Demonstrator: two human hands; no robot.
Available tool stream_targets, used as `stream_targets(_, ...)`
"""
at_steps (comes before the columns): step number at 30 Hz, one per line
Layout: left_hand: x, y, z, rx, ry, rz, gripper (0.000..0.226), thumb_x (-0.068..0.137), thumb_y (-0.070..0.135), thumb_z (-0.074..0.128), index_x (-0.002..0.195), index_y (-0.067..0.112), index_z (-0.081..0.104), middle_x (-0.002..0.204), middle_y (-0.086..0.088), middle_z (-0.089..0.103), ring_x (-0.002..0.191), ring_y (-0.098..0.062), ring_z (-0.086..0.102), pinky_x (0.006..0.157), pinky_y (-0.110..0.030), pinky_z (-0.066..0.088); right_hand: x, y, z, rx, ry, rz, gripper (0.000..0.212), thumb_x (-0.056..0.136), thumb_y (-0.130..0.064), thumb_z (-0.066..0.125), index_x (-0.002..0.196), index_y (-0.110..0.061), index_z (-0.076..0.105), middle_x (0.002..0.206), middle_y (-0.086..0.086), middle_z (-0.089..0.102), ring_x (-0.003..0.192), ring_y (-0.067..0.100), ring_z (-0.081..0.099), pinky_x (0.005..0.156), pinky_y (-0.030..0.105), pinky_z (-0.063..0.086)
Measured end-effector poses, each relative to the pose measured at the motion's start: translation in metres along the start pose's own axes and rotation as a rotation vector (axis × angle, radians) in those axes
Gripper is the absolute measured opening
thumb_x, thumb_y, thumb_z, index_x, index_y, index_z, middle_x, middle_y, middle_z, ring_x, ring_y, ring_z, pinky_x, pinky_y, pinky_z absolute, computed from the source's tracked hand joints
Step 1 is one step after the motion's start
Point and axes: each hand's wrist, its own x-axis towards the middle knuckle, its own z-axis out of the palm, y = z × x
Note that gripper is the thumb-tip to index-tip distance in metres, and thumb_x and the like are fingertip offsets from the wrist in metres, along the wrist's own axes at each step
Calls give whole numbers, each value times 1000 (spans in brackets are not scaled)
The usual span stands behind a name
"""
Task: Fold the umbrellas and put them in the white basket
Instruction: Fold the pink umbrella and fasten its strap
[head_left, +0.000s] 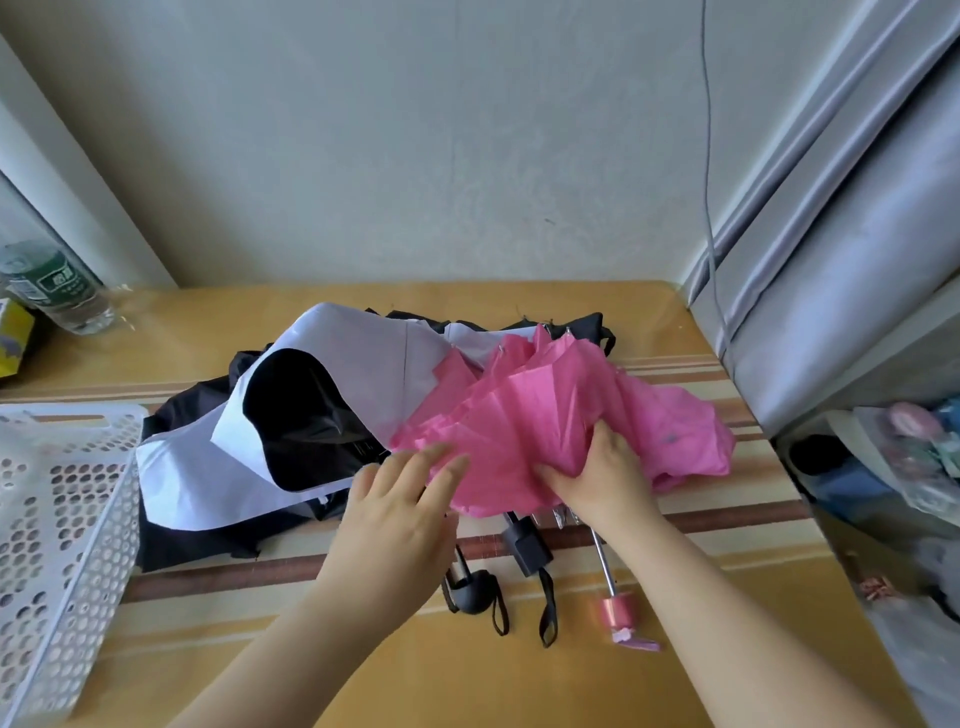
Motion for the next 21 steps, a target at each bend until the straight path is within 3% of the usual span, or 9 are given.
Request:
stream_targets(4,1,-16,28,100,60,-2,52,83,35,44,132,17,49,122,-3,63,115,-26,47,90,-52,37,13,3,22,-5,36,25,101,66,-69,70,132,2,41,127,18,54,117,34,54,90,41,49)
stream_targets(8,-8,-30,57,143,52,38,54,86,43,41,129,16,57,122,-5,64,118,-29,54,96,-56,31,26,6,39,27,87,-58,70,67,-63,74,98,-1,64,86,9,69,84,27,67,74,36,54)
stream_targets(10,-13,-33,69,167,47,68,51,86,43,41,124,15,61,122,-6,65,117,-31,57,96,-58,33,30,8,43,36,60,-75,54,70,-54,77,85,-4,65,71,4,68,70,23,67,64,34,55)
stream_targets(13,-19,-34,80,189,45,110,51,84,44,40,118,15,67,118,-5,67,114,-33,60,98,-57,27,32,9,46,-28,65,-47,40,75,-38,77,78,-5,56,69,2,61,74,25,65,63,32,51)
stream_targets(17,-25,-30,80,222,31,138,52,83,45,38,118,18,66,119,-4,67,114,-30,61,97,-62,38,27,12,45,103,135,-41,32,79,-24,75,96,0,63,83,9,67,80,29,67,67,37,55)
stream_targets(21,-43,-14,62,135,47,64,51,81,47,39,119,19,60,120,-2,65,112,-27,63,88,-56,47,-7,13,20,260,326,-85,23,79,-22,73,84,-3,61,72,7,62,63,23,59,50,26,40)
